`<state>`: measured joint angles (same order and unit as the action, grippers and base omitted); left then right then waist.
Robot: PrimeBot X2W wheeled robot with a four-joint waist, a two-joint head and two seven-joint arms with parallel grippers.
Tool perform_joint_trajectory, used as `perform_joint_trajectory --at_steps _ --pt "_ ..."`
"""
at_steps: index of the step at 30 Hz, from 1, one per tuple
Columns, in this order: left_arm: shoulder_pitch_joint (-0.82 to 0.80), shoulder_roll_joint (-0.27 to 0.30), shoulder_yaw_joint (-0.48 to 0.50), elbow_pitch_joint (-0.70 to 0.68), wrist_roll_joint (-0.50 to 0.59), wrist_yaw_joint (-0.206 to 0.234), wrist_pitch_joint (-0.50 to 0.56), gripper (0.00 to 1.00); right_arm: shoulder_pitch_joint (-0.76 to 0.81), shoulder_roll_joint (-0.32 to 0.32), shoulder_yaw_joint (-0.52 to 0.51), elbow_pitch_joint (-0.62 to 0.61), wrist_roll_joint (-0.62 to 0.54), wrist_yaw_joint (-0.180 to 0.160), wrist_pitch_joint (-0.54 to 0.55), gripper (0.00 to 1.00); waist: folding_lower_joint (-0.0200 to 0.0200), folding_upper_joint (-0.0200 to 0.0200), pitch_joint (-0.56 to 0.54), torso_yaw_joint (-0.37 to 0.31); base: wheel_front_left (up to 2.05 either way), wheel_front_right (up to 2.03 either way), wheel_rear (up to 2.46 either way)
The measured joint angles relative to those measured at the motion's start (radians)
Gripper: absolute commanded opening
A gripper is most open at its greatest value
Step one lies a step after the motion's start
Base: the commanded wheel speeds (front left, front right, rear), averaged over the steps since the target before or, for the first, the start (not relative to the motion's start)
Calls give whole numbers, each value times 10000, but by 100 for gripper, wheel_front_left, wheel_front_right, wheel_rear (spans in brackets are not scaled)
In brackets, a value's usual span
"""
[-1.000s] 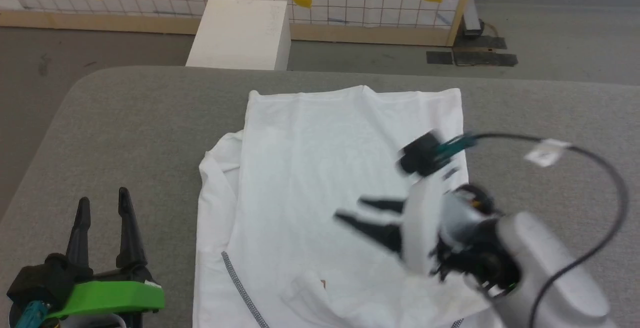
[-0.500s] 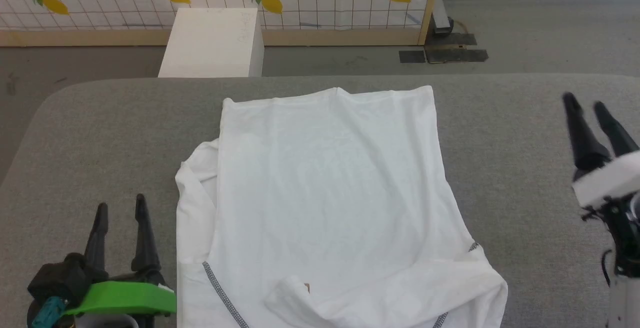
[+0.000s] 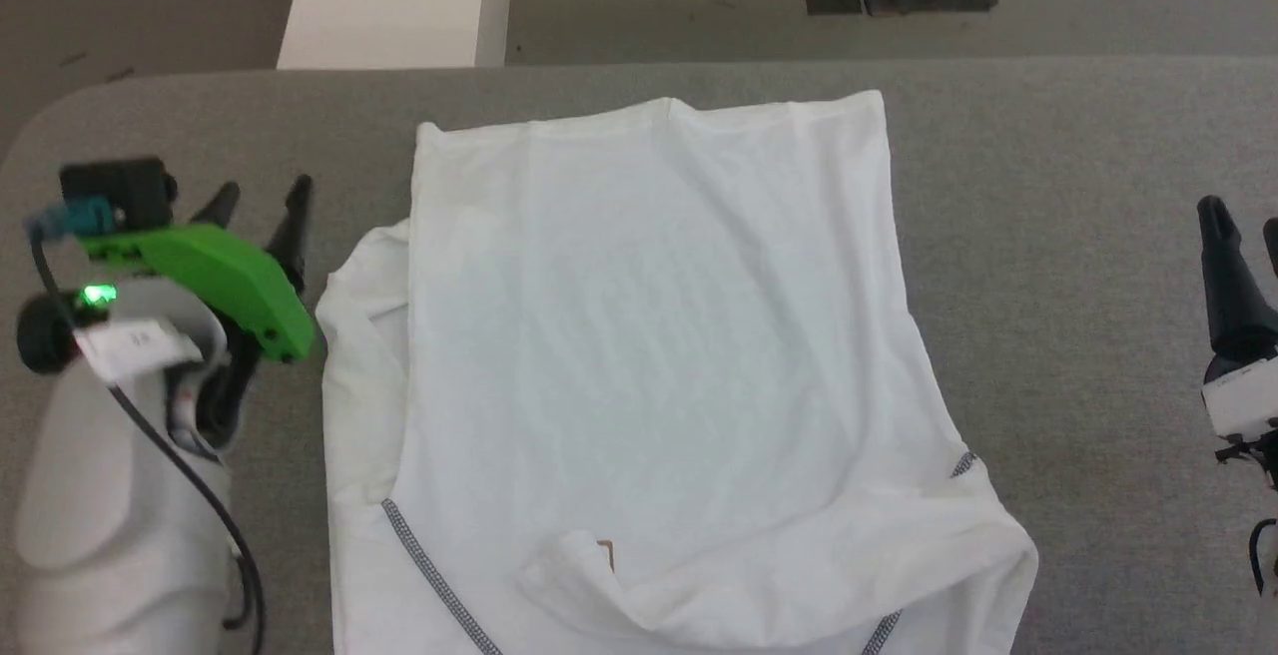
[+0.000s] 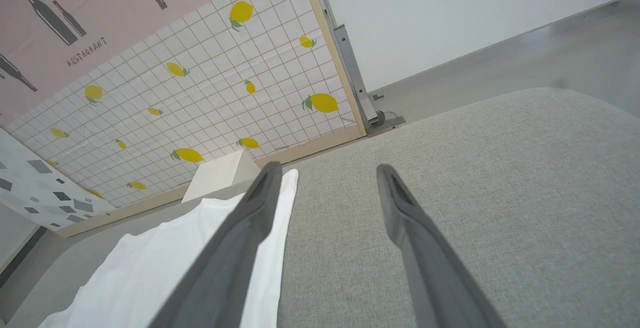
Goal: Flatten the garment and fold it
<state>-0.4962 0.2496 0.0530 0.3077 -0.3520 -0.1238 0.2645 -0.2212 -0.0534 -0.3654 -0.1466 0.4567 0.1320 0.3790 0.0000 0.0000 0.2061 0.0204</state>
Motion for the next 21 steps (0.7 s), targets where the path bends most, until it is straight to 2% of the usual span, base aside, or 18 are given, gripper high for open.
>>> perform_joint_trajectory --at_steps 4,7,11,14,21 --pt "-1638 685 -100 999 -472 0 2512 100 -267 12 157 -184 21 0 81 100 1 0 606 -89 0 0 0" --pt "-2433 1080 -639 1279 -629 0 4174 100 -317 15 201 -228 46 0 81 100 1 0 1047 -185 0 0 0" --pt "-2855 1536 -1528 1319 -702 0 5563 100 -393 23 211 -274 117 0 65 100 1 0 1601 -337 0 0 0" --pt "-2887 1789 -1883 1369 -713 0 6115 100 -476 23 238 -293 146 0 -6 100 2 0 1953 -450 0 0 0" --pt "-2886 1873 -1908 1323 -1034 0 6552 100 -568 23 295 -309 230 0 -188 100 1 0 2528 -712 0 0 0"
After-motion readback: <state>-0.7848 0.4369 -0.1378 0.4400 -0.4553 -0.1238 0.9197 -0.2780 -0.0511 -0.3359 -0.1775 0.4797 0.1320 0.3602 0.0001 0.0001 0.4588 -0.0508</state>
